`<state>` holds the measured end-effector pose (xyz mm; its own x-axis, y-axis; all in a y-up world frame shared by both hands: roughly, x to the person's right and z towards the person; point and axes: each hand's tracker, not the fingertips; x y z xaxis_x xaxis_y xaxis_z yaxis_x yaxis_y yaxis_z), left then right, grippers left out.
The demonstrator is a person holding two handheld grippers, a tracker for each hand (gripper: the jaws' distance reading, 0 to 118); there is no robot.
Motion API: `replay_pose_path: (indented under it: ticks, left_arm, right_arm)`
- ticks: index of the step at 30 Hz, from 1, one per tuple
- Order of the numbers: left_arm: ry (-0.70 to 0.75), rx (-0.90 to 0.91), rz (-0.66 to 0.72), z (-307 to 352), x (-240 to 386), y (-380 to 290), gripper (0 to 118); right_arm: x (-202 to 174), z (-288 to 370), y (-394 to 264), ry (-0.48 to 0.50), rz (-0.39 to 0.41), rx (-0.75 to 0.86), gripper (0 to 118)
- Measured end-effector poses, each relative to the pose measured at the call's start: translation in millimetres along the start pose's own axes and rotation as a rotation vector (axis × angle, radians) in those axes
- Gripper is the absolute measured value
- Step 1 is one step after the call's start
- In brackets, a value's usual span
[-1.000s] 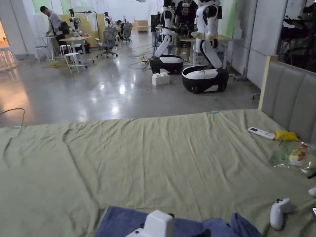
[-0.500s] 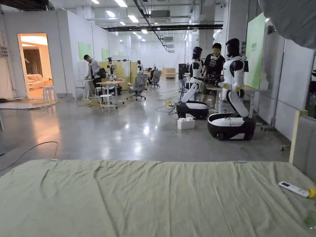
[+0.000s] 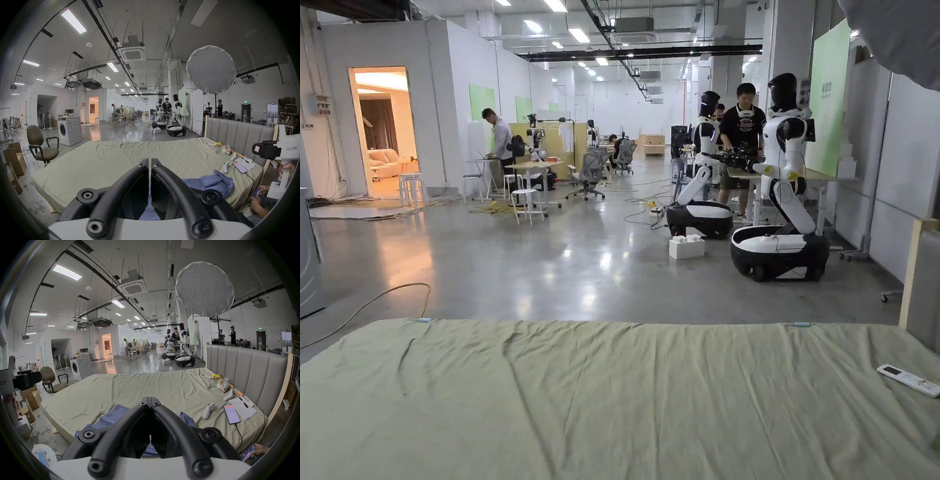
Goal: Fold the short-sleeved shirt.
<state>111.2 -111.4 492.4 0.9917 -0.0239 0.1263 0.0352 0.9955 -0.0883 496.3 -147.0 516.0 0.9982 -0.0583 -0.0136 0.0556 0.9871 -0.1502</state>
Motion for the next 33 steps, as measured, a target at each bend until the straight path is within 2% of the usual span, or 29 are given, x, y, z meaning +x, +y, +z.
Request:
replay_pose_path:
  ticks: [7,11,15,17,19,20,21,22,23,24,27,29,33]
  left_arm:
    - [-0.046,-0.060,0.004,-19.0,-0.1,-5.9,2]
    - [-0.101,-0.174,0.063,-60.5,-4.0,-20.6,2]
    - [-0.199,-0.314,0.179,-152.1,-9.0,-51.8,2]
    - [-0.262,-0.438,0.195,-211.2,-2.5,-68.9,2]
    - [-0.307,-0.515,0.134,-266.8,6.0,-90.5,4]
    - [-0.342,-0.561,0.115,-297.9,10.3,-101.3,11]
    - [-0.326,-0.565,0.142,-330.3,13.3,-112.3,24]
    - [-0.304,-0.600,0.138,-352.1,17.9,-120.8,53]
    - [-0.266,-0.644,0.109,-377.8,23.0,-133.1,70]
    - [-0.285,-0.697,0.082,-401.6,27.0,-144.9,75]
    - [-0.250,-0.724,-0.045,-442.2,30.3,-167.3,75]
    - [-0.207,-0.753,-0.053,-463.8,29.4,-178.1,75]
    - [-0.211,-0.794,0.023,-489.3,26.5,-192.8,67]
  right_arm:
    - [10.4,-6.0,-6.4,-0.005,-0.044,-0.022,0]
    - [20.9,-17.0,-20.4,-0.025,-0.074,-0.070,0]
    - [35.2,-32.1,-41.8,-0.045,-0.126,-0.146,0]
    - [41.6,-39.1,-51.9,-0.065,-0.144,-0.192,0]
    - [48.5,-43.2,-59.3,-0.080,-0.162,-0.229,0]
    - [52.9,-45.1,-63.5,-0.094,-0.170,-0.242,0]
    - [57.9,-46.8,-68.4,-0.117,-0.181,-0.259,0]
    - [61.4,-47.7,-71.9,-0.133,-0.191,-0.269,0]
    - [66.0,-48.5,-76.1,-0.146,-0.204,-0.280,0]
    - [70.9,-48.8,-80.1,-0.168,-0.216,-0.296,0]
    - [81.2,-43.7,-82.7,-0.224,-0.188,-0.334,0]
    - [87.6,-38.7,-82.4,-0.268,-0.161,-0.357,0]
    - [103.1,-37.7,-86.7,-0.285,-0.202,-0.391,0]
